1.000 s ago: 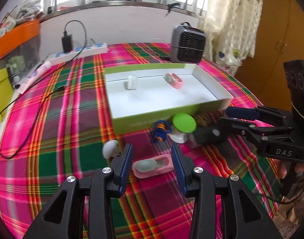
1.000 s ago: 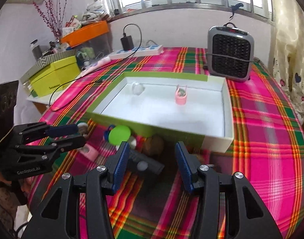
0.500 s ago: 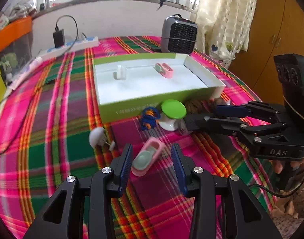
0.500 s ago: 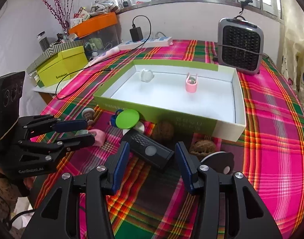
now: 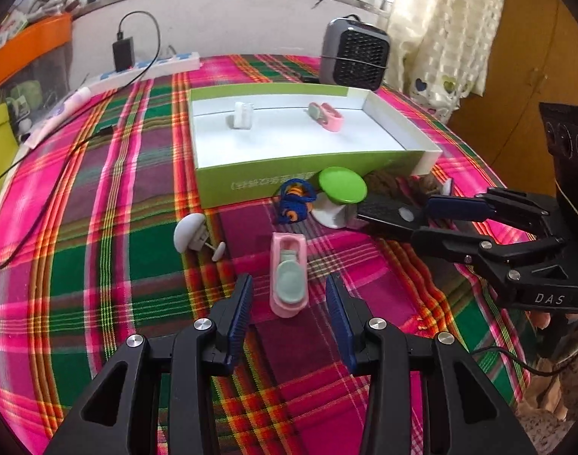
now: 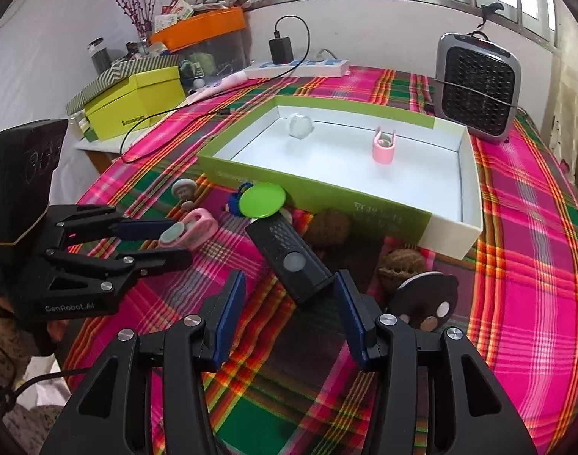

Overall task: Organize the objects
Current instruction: 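Grasp the pink-and-mint holder with the left tool while the right tool grasps the black device, then carry the pink holder and black device in both tools into the green box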

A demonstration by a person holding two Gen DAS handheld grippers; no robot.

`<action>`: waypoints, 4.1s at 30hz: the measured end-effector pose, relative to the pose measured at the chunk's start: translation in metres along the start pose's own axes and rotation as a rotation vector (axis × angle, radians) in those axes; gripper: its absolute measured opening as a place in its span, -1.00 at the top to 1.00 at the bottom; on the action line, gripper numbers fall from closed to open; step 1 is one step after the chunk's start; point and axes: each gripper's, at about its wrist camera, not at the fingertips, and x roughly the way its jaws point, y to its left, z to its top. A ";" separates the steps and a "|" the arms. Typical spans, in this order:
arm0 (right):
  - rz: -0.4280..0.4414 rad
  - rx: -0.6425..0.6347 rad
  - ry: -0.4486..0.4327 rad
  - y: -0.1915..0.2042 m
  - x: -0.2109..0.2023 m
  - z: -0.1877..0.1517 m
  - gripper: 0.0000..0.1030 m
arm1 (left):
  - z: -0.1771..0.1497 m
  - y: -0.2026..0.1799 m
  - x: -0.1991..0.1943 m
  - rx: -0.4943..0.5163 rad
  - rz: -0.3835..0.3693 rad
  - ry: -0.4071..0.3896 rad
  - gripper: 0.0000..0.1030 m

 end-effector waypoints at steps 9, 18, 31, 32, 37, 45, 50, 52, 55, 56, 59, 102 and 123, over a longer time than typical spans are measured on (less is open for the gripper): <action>0.000 -0.042 0.037 0.003 0.018 0.009 0.05 | 0.005 0.001 0.005 -0.021 0.003 -0.013 0.26; -0.007 -0.067 0.053 0.007 0.029 0.010 0.05 | 0.010 0.001 0.010 -0.012 0.018 -0.020 0.26; -0.054 -0.087 0.045 0.014 0.031 0.010 0.05 | 0.013 -0.003 0.014 -0.005 0.062 -0.032 0.34; -0.056 -0.089 0.045 0.015 0.031 0.010 0.06 | 0.012 -0.003 0.014 -0.004 0.071 -0.032 0.39; -0.069 -0.104 0.044 0.017 0.031 0.009 0.22 | 0.013 -0.001 0.014 -0.005 0.088 -0.033 0.53; -0.070 -0.105 0.042 0.019 0.030 0.008 0.37 | 0.012 0.000 0.013 -0.008 0.094 -0.032 0.69; -0.072 -0.106 0.042 0.021 0.029 0.007 0.46 | 0.012 0.000 0.013 -0.011 0.093 -0.032 0.69; -0.072 -0.106 0.042 0.021 0.028 0.006 0.46 | 0.011 0.000 0.013 -0.010 0.092 -0.031 0.69; -0.073 -0.103 0.041 0.021 0.028 0.006 0.46 | 0.011 0.000 0.013 -0.014 0.093 -0.031 0.69; -0.073 -0.103 0.041 0.021 0.028 0.006 0.46 | 0.011 0.000 0.013 -0.011 0.093 -0.032 0.69; -0.072 -0.100 0.041 0.021 0.027 0.006 0.46 | 0.011 0.000 0.013 -0.011 0.092 -0.031 0.69; -0.094 -0.003 -0.014 -0.010 0.000 0.043 0.46 | 0.072 -0.010 -0.004 0.002 0.055 -0.103 0.69; -0.179 0.129 0.048 -0.075 0.037 0.094 0.46 | 0.145 -0.003 0.065 0.013 0.028 -0.048 0.69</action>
